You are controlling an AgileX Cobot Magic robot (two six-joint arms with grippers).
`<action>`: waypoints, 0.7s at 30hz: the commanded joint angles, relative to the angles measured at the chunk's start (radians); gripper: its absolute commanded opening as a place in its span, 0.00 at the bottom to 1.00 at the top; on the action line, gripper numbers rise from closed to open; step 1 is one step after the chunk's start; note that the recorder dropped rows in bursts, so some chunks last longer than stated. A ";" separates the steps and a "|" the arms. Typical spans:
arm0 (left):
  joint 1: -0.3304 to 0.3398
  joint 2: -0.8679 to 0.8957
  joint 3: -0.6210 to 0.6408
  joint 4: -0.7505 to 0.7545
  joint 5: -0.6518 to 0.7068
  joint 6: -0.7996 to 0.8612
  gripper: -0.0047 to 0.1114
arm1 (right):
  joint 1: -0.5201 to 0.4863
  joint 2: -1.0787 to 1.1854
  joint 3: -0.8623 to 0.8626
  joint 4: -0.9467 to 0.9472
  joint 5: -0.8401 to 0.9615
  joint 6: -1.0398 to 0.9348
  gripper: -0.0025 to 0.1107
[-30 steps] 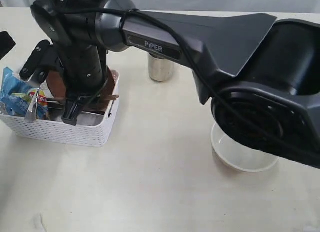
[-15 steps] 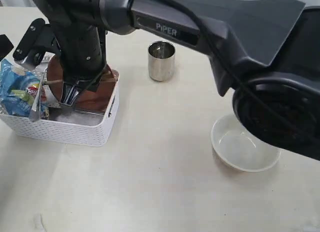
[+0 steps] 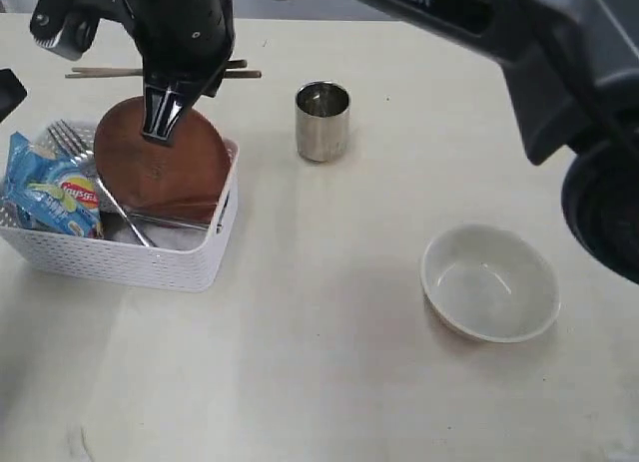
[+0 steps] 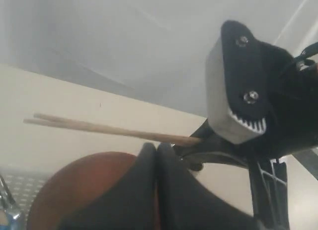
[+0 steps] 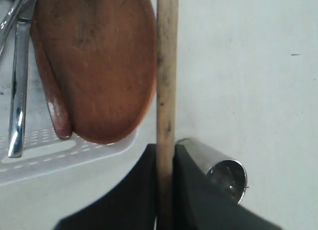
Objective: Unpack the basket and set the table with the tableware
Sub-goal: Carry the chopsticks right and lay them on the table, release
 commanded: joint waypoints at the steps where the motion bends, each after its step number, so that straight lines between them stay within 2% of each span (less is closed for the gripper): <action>1: 0.000 -0.001 0.001 0.001 0.026 0.011 0.04 | -0.029 -0.041 -0.001 -0.020 -0.003 0.032 0.02; 4: 0.000 -0.001 0.001 0.001 0.048 0.011 0.04 | -0.072 -0.071 0.014 -0.018 -0.003 0.071 0.02; 10: 0.000 -0.001 0.001 0.001 0.048 0.011 0.04 | -0.275 -0.207 0.188 -0.011 -0.003 0.191 0.02; 12: 0.000 -0.001 0.001 0.001 0.048 0.011 0.04 | -0.374 -0.233 0.261 -0.011 -0.003 0.260 0.02; 13: 0.000 -0.001 0.001 0.001 0.048 0.011 0.04 | -0.454 -0.240 0.305 0.005 -0.003 0.301 0.02; 16: 0.000 -0.001 0.001 0.001 0.048 0.011 0.04 | -0.636 -0.238 0.432 0.126 -0.003 0.307 0.02; 18: 0.000 -0.001 0.001 0.001 0.048 0.011 0.04 | -0.718 -0.238 0.523 0.167 -0.020 0.305 0.02; 21: 0.000 -0.001 0.001 0.001 0.048 0.011 0.04 | -0.794 -0.238 0.649 0.283 -0.170 0.244 0.02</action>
